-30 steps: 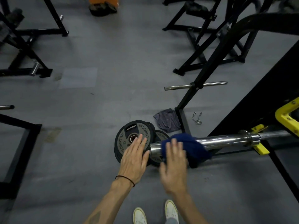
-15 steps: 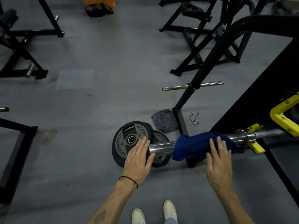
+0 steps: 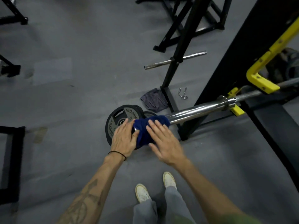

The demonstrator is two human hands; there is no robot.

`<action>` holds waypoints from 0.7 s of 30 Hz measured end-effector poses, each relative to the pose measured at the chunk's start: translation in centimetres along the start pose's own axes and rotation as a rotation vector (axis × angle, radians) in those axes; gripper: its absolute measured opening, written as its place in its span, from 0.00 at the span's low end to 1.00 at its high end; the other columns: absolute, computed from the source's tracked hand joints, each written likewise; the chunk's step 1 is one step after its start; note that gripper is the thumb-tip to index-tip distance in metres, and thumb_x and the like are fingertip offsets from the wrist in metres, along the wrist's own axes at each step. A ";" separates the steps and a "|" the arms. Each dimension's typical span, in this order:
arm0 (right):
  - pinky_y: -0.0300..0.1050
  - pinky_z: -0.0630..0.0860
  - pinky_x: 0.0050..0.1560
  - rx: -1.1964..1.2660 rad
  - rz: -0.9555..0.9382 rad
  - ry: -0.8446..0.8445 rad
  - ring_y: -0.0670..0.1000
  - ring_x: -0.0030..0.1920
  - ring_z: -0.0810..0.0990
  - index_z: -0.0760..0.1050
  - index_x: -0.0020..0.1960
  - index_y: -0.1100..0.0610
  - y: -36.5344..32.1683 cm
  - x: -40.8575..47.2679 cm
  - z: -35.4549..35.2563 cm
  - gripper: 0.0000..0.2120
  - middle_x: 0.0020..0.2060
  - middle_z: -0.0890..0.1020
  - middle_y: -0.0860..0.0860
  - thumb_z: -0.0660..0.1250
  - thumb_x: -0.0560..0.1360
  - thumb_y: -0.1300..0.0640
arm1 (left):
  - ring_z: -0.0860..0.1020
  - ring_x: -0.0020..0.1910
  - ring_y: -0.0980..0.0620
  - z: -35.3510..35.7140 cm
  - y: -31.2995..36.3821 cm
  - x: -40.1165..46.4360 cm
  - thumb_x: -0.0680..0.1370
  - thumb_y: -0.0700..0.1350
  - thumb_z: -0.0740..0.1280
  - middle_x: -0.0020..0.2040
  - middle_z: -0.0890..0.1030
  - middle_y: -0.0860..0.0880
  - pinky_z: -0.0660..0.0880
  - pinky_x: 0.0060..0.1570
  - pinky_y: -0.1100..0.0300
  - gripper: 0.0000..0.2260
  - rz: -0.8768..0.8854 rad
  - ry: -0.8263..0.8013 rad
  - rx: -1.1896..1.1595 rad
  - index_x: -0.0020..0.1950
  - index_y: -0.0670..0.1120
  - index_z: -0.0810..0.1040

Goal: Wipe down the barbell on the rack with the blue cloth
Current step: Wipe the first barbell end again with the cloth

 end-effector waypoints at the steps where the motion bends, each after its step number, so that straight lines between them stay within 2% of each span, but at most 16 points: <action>1: 0.59 0.59 0.79 -0.039 -0.002 0.003 0.56 0.82 0.55 0.61 0.81 0.58 2.0 -0.3 -0.8 0.28 0.82 0.59 0.55 0.57 0.84 0.48 | 0.73 0.69 0.40 -0.3 0.1 0.4 0.80 0.59 0.48 0.67 0.77 0.37 0.67 0.68 0.46 0.30 -0.025 -0.025 0.018 0.68 0.41 0.75; 3: 0.64 0.62 0.77 -0.072 0.170 0.065 0.60 0.81 0.59 0.64 0.80 0.59 7.4 -1.4 -2.8 0.28 0.80 0.63 0.58 0.57 0.83 0.48 | 0.78 0.57 0.38 -0.2 -0.3 1.7 0.81 0.60 0.45 0.57 0.81 0.36 0.72 0.60 0.47 0.30 -0.138 -0.140 0.066 0.60 0.41 0.78; 5: 0.65 0.58 0.78 -0.074 0.452 0.111 0.59 0.81 0.59 0.64 0.80 0.59 13.2 -3.1 -5.5 0.29 0.80 0.64 0.58 0.53 0.83 0.46 | 0.78 0.55 0.38 0.0 -0.9 3.0 0.84 0.58 0.44 0.58 0.81 0.36 0.73 0.57 0.48 0.28 -0.299 -0.306 0.110 0.64 0.43 0.77; 6: 0.64 0.54 0.80 -0.066 0.566 0.114 0.58 0.81 0.57 0.63 0.80 0.59 15.5 -3.9 -6.7 0.30 0.80 0.63 0.57 0.50 0.83 0.44 | 0.77 0.56 0.38 -0.2 -0.9 3.4 0.84 0.58 0.44 0.60 0.80 0.37 0.72 0.59 0.48 0.28 -0.364 -0.329 0.094 0.65 0.43 0.76; 8: 0.62 0.49 0.81 -0.042 0.687 0.129 0.56 0.82 0.53 0.61 0.81 0.60 17.1 -3.9 -7.9 0.33 0.81 0.62 0.57 0.46 0.84 0.41 | 0.77 0.60 0.39 -1.1 -0.5 3.6 0.85 0.58 0.45 0.62 0.79 0.40 0.70 0.61 0.48 0.27 -0.386 -0.231 0.057 0.65 0.44 0.76; 10: 0.60 0.47 0.82 -0.009 0.752 0.165 0.56 0.83 0.49 0.61 0.80 0.61 14.9 -2.3 -7.0 0.35 0.81 0.60 0.57 0.46 0.83 0.38 | 0.76 0.61 0.41 -2.4 0.6 2.9 0.85 0.56 0.48 0.62 0.80 0.43 0.69 0.60 0.49 0.23 -0.314 -0.047 0.032 0.64 0.45 0.76; 12: 0.61 0.48 0.81 0.015 0.714 0.183 0.58 0.83 0.48 0.60 0.80 0.63 9.9 -0.5 -4.8 0.37 0.81 0.60 0.58 0.50 0.83 0.37 | 0.74 0.66 0.44 -2.5 0.5 1.9 0.85 0.56 0.50 0.67 0.77 0.45 0.69 0.66 0.49 0.22 -0.275 0.045 -0.006 0.68 0.46 0.75; 14: 0.60 0.48 0.81 0.030 0.524 0.130 0.59 0.83 0.47 0.58 0.81 0.63 3.3 1.2 -1.7 0.38 0.81 0.58 0.59 0.53 0.82 0.38 | 0.67 0.75 0.46 -2.0 -0.6 1.1 0.85 0.56 0.51 0.75 0.69 0.45 0.63 0.73 0.49 0.24 -0.296 0.052 -0.028 0.75 0.45 0.70; 17: 0.55 0.44 0.82 0.022 0.244 0.027 0.56 0.83 0.47 0.55 0.83 0.60 -4.7 2.7 1.8 0.37 0.83 0.55 0.56 0.56 0.82 0.39 | 0.59 0.79 0.49 -1.6 -1.5 0.4 0.84 0.58 0.49 0.80 0.61 0.47 0.57 0.77 0.50 0.27 -0.336 0.032 -0.059 0.79 0.46 0.62; 19: 0.54 0.48 0.81 0.003 0.159 0.024 0.54 0.83 0.50 0.57 0.82 0.58 -5.3 3.0 2.3 0.34 0.82 0.57 0.54 0.58 0.82 0.42 | 0.57 0.79 0.52 -1.7 -1.8 -0.1 0.84 0.58 0.50 0.81 0.59 0.49 0.56 0.77 0.51 0.26 -0.328 0.052 -0.056 0.80 0.48 0.60; 21: 0.54 0.52 0.81 -0.054 0.055 -0.003 0.53 0.83 0.51 0.57 0.83 0.55 -2.9 2.3 1.7 0.31 0.83 0.56 0.53 0.57 0.84 0.43 | 0.55 0.80 0.53 -2.2 -2.0 -0.5 0.84 0.60 0.48 0.81 0.58 0.49 0.54 0.76 0.53 0.28 -0.303 0.084 -0.026 0.81 0.48 0.59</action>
Point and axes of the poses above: each hand's wrist, its own x-axis towards the middle knuckle, its own z-axis out of the palm, y = z × x, the point moved 5 cm from there along x, towards the middle knuckle
